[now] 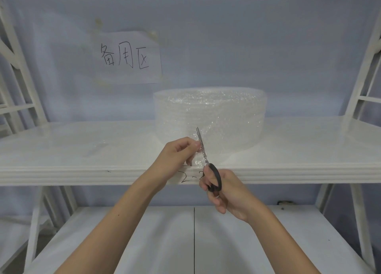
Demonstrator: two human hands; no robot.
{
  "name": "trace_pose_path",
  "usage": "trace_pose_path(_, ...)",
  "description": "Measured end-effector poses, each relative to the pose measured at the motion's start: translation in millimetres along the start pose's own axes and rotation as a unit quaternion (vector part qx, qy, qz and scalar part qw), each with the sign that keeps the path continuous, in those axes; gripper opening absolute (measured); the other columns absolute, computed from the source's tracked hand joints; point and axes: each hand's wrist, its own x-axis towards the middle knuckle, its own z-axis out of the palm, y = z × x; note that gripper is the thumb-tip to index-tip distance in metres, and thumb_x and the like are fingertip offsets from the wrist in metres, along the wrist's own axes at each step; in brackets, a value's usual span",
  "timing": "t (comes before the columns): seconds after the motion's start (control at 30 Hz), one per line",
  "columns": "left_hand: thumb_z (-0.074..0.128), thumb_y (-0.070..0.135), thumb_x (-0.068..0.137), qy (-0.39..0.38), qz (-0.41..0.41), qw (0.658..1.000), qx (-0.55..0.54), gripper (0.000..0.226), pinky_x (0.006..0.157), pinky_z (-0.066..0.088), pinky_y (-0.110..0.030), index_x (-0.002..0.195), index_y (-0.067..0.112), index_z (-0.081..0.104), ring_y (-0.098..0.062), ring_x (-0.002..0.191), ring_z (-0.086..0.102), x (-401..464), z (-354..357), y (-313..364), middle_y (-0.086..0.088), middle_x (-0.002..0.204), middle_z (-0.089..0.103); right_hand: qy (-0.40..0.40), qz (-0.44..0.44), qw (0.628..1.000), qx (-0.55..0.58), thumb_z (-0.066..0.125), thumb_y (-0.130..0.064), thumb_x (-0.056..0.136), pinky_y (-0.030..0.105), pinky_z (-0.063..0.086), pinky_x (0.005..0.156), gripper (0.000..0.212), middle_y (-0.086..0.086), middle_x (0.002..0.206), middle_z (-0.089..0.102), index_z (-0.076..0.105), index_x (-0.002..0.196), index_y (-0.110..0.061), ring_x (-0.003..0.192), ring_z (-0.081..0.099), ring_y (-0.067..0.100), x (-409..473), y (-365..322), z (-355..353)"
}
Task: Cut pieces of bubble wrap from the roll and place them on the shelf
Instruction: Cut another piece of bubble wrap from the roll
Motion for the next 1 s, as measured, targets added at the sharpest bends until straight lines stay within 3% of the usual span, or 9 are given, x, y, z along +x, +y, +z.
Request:
trace_pose_path(0.1, 0.057, 0.024, 0.098, -0.007, 0.0, 1.0, -0.004, 0.025, 0.059, 0.039, -0.01, 0.079, 0.011, 0.065, -0.01, 0.059, 0.044, -0.9, -0.5, 0.3, 0.001, 0.064, 0.049, -0.004, 0.0, 1.0, 0.026, 0.063, -0.056, 0.073, 0.017, 0.027, 0.03, 0.046, 0.001, 0.068, 0.052, 0.047, 0.062, -0.015, 0.035, 0.038, 0.012, 0.5, -0.6, -1.2)
trace_pose_path(0.2, 0.058, 0.024, 0.097, -0.011, 0.004, 1.0, -0.003, 0.023, 0.059, 0.04, -0.011, 0.078, 0.013, 0.065, -0.011, 0.06, 0.045, -1.2, -0.6, -0.5, 0.002, 0.063, 0.05, 0.006, 0.001, 1.0, 0.002, 0.062, -0.056, 0.083, 0.018, 0.027, 0.032, 0.047, 0.012, 0.073, 0.049, 0.051, 0.058, -0.018, 0.037, 0.037, 0.015, 3.7, -0.8, -3.6)
trace_pose_path(0.33, 0.057, 0.023, 0.097, -0.01, 0.009, 1.0, -0.007, 0.024, 0.058, 0.039, -0.011, 0.076, 0.016, 0.065, -0.011, 0.06, 0.045, -0.9, -1.0, -1.0, 0.001, 0.064, 0.05, 0.014, 0.0, 0.999, -0.041, 0.063, -0.069, 0.068, 0.021, 0.027, 0.033, 0.05, 0.02, 0.078, 0.045, 0.054, 0.049, -0.024, 0.036, 0.033, 0.019, 5.2, -1.4, -2.4)
trace_pose_path(0.47, 0.057, 0.022, 0.098, -0.014, 0.012, 1.0, -0.007, 0.024, 0.058, 0.039, -0.011, 0.076, 0.015, 0.065, -0.01, 0.058, 0.044, -1.1, -0.6, -0.9, 0.0, 0.063, 0.049, 0.004, -0.005, 0.999, -0.039, 0.063, -0.068, 0.07, 0.02, 0.027, 0.033, 0.049, 0.019, 0.078, 0.043, 0.052, 0.048, -0.025, 0.036, 0.033, 0.017, 5.0, -0.2, -2.9)
trace_pose_path(0.6, 0.057, 0.022, 0.098, -0.013, 0.012, 1.0, -0.005, 0.024, 0.058, 0.039, -0.01, 0.077, 0.015, 0.065, -0.008, 0.057, 0.044, -0.7, -0.6, -1.2, 0.002, 0.062, 0.049, 0.006, -0.011, 0.999, -0.039, 0.063, -0.063, 0.073, 0.018, 0.027, 0.032, 0.052, 0.014, 0.064, 0.041, 0.05, 0.059, -0.014, 0.031, 0.032, 0.011, 2.9, -1.1, -3.3)
trace_pose_path(0.73, 0.057, 0.023, 0.098, -0.014, 0.014, 1.0, -0.007, 0.025, 0.058, 0.038, -0.011, 0.076, 0.016, 0.065, -0.01, 0.059, 0.044, -1.1, -1.1, -1.7, 0.003, 0.061, 0.048, 0.01, -0.013, 0.999, -0.047, 0.067, -0.062, 0.075, 0.019, 0.026, 0.033, 0.05, 0.018, 0.076, 0.042, 0.052, 0.056, -0.018, 0.034, 0.031, 0.014, 3.9, 0.8, -2.9)
trace_pose_path(0.83, 0.056, 0.023, 0.098, -0.014, 0.014, 1.0, -0.006, 0.024, 0.058, 0.038, -0.01, 0.077, 0.014, 0.065, -0.01, 0.058, 0.044, -0.6, -1.3, -2.1, 0.004, 0.06, 0.049, 0.012, -0.01, 0.999, -0.046, 0.065, -0.062, 0.079, 0.019, 0.026, 0.033, 0.051, 0.018, 0.069, 0.044, 0.053, 0.055, -0.019, 0.033, 0.031, 0.015, 4.6, 1.5, -3.0)
trace_pose_path(1.0, 0.056, 0.022, 0.098, -0.018, 0.014, 1.0, -0.01, 0.024, 0.057, 0.039, -0.012, 0.076, 0.015, 0.065, -0.009, 0.057, 0.045, -0.2, -2.6, -3.6, 0.004, 0.06, 0.049, -0.003, -0.007, 1.0, -0.003, 0.062, -0.061, 0.069, 0.017, 0.028, 0.031, 0.051, 0.001, 0.064, 0.053, 0.047, 0.063, -0.012, 0.031, 0.038, 0.012, 2.8, -2.2, -1.1)
